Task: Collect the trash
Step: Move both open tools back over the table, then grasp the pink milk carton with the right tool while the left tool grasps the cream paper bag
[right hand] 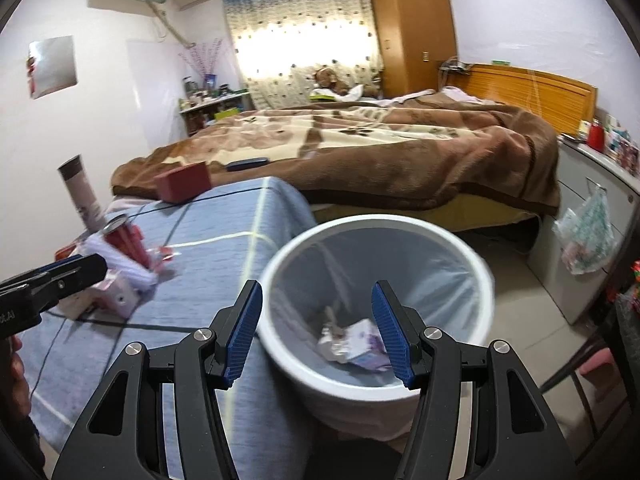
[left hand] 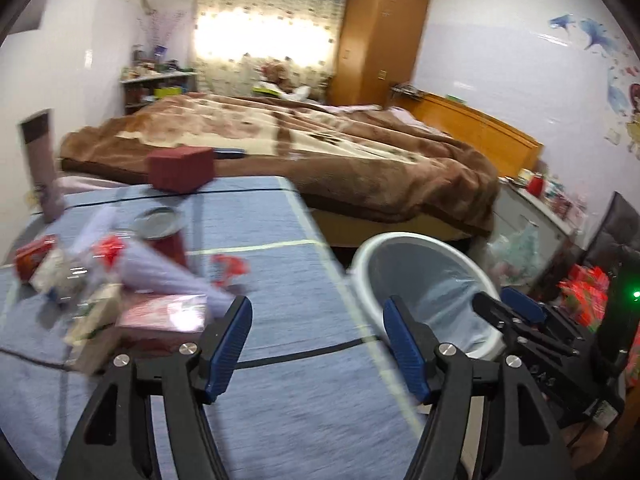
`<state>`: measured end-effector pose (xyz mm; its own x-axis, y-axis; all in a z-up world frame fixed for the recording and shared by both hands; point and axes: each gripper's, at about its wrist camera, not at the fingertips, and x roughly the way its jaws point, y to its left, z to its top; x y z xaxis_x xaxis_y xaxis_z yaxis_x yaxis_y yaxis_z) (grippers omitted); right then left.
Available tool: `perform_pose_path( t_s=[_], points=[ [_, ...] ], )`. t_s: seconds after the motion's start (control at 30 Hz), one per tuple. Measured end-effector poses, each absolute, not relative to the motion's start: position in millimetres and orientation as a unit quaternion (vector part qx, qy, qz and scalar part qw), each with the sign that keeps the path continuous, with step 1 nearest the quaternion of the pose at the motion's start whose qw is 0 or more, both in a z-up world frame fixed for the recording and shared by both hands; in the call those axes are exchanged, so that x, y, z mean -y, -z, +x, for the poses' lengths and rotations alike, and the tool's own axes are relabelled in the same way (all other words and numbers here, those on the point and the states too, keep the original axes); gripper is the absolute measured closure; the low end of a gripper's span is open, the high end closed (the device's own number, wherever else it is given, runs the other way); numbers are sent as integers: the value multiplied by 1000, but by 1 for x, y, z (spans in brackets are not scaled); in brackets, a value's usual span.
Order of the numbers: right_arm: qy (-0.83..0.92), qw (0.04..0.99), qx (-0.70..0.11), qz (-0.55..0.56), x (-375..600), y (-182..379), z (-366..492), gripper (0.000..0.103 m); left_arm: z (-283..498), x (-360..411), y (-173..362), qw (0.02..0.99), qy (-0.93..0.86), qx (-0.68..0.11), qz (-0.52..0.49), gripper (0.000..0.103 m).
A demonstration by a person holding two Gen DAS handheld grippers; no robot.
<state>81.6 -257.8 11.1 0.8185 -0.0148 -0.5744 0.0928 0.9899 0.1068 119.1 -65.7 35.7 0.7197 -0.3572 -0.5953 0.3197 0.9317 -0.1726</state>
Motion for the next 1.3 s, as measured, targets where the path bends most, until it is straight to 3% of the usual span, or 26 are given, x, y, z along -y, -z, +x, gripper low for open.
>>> perform_pose_path(
  t_s=[0.77, 1.3],
  points=[
    [-119, 934, -335, 10, 146, 1, 113, 45, 110, -91, -8, 936, 46, -342, -75, 32],
    [-159, 913, -375, -4, 112, 10, 133, 45, 172, -101, 33, 907, 89, -411, -20, 27]
  ],
)
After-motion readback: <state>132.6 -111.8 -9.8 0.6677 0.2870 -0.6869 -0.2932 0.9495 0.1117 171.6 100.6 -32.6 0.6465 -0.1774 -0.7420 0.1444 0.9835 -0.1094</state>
